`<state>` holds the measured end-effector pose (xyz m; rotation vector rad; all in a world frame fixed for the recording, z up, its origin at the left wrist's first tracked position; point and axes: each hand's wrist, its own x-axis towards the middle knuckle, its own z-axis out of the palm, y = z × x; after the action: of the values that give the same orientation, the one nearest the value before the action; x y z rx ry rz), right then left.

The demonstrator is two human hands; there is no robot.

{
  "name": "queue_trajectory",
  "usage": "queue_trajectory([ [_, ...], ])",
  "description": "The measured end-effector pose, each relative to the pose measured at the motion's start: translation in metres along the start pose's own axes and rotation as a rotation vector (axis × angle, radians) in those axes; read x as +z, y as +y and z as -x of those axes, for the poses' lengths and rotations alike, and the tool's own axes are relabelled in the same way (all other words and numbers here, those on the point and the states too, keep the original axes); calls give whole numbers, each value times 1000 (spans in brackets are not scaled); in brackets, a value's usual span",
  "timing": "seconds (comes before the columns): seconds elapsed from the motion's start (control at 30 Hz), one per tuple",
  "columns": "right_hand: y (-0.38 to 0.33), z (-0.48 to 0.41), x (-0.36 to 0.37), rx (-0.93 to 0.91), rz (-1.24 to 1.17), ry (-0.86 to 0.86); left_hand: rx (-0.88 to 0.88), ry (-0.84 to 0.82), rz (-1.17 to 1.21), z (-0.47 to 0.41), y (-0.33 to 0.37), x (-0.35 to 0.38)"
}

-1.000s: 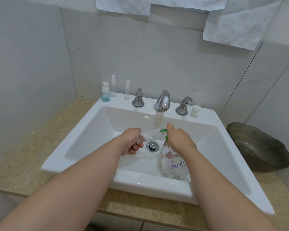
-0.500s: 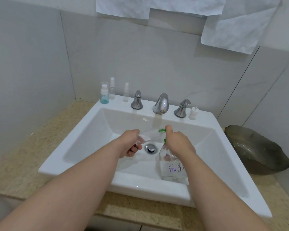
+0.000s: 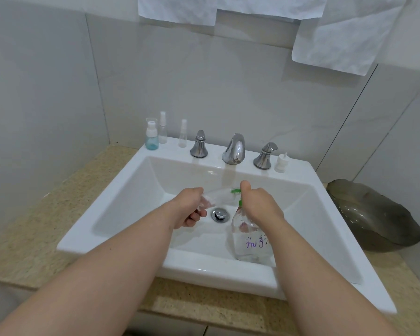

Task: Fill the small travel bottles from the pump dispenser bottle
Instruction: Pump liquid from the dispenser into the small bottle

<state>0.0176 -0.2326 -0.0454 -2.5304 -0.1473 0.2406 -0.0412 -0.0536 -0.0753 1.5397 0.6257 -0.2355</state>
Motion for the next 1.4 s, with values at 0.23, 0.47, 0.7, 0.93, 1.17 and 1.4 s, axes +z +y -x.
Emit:
queue_trajectory([
  [0.23,0,0,0,19,15,-2,-3,-4,-12,0,-1,0],
  [0.47,1,2,3,-13,83,-17,-11,3,7,1,2,0],
  [0.7,-3,7,2,-12,64,-36,-14,5,7,0,0,-1],
  [0.93,-6,4,2,-30,76,-43,-15,10,1,-2,-1,-2],
  [1.17,-4,1,3,-40,87,-30,-14,4,-7,-2,-1,-1],
  [1.4,-3,-1,4,-26,69,-32,-18,-1,-20,-2,-1,-1],
])
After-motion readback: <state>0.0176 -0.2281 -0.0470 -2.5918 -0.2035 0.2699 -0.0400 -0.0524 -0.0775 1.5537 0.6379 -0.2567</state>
